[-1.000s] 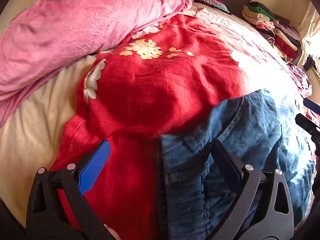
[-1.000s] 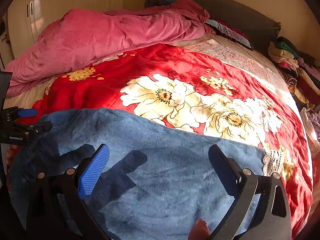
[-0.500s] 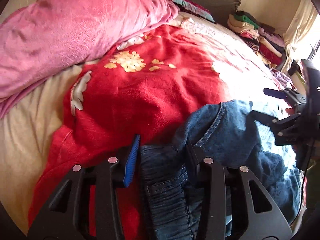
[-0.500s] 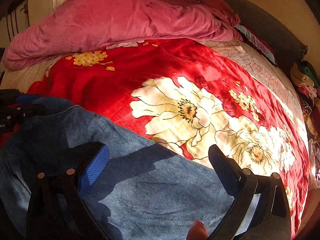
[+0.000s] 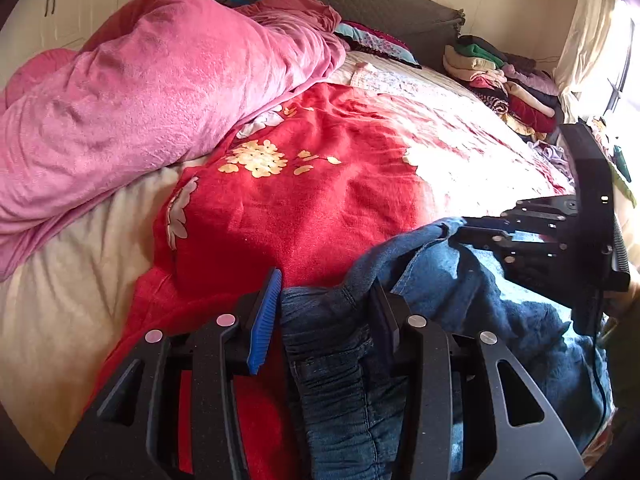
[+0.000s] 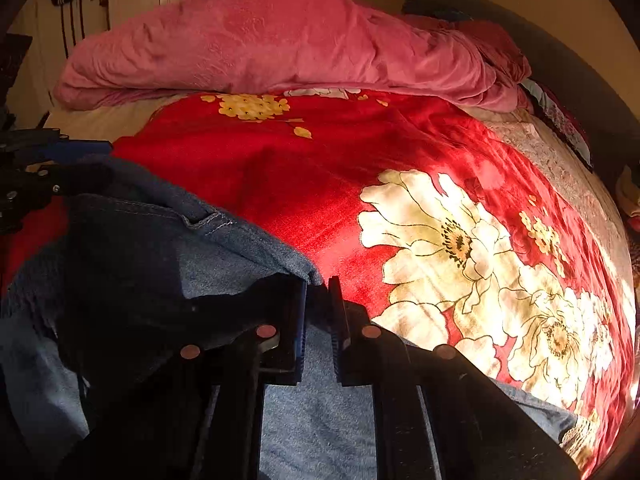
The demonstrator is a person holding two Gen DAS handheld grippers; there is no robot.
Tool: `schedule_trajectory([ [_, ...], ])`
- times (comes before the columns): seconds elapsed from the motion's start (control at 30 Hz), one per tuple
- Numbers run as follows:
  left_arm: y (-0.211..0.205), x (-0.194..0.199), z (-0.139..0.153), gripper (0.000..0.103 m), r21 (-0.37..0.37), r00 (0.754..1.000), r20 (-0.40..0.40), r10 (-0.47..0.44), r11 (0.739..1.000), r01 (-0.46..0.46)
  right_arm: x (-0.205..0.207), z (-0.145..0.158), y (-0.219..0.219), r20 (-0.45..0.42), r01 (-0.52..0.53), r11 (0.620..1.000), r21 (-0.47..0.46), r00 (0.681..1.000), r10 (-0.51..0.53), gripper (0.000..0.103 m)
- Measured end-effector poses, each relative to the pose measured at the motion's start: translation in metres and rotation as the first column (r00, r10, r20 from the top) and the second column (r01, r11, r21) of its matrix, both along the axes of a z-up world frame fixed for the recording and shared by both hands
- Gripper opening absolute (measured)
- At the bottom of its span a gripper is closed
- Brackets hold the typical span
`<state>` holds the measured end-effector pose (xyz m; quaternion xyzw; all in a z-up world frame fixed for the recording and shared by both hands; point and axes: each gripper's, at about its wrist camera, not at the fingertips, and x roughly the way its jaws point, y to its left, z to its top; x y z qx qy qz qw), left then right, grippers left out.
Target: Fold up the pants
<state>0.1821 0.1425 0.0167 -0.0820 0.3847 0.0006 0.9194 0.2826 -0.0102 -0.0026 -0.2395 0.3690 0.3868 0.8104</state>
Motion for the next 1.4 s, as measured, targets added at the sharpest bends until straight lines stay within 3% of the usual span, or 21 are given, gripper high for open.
schedule_trajectory([
  [0.23, -0.012, -0.034, 0.02, 0.033, 0.024, 0.997, 0.073, -0.02, 1.0, 0.019, -0.054, 0.041, -0.052, 0.006, 0.062, 0.978, 0.197, 0.998, -0.065, 0.008],
  [0.53, -0.03, -0.099, 0.028, 0.033, 0.01, 0.991, 0.114, -0.069, 0.998, 0.068, -0.156, 0.063, -0.093, -0.002, 0.047, 0.957, 0.286, 0.999, -0.049, 0.008],
  [0.83, -0.041, -0.147, 0.011, 0.033, -0.008, 0.992, 0.066, -0.106, 0.994, 0.107, -0.234, 0.035, -0.102, -0.095, 0.034, 0.965, 0.26, 0.995, -0.009, 0.008],
  [1.07, -0.045, -0.17, -0.011, 0.033, 0.014, 0.992, -0.009, -0.123, 0.992, 0.123, -0.254, 0.011, -0.1, -0.179, 0.054, 0.972, 0.229, 0.984, -0.013, 0.008],
  [1.23, -0.037, -0.183, -0.027, 0.038, -0.002, 0.992, -0.074, -0.1, 0.995, 0.1, -0.26, -0.003, -0.095, -0.21, 0.063, 0.977, 0.201, 0.978, -0.02, 0.008],
  [1.4, -0.03, -0.203, -0.004, 0.039, -0.006, 0.997, -0.029, -0.069, 0.998, 0.069, -0.266, -0.004, -0.093, -0.227, 0.064, 0.977, 0.203, 0.974, -0.017, 0.008],
])
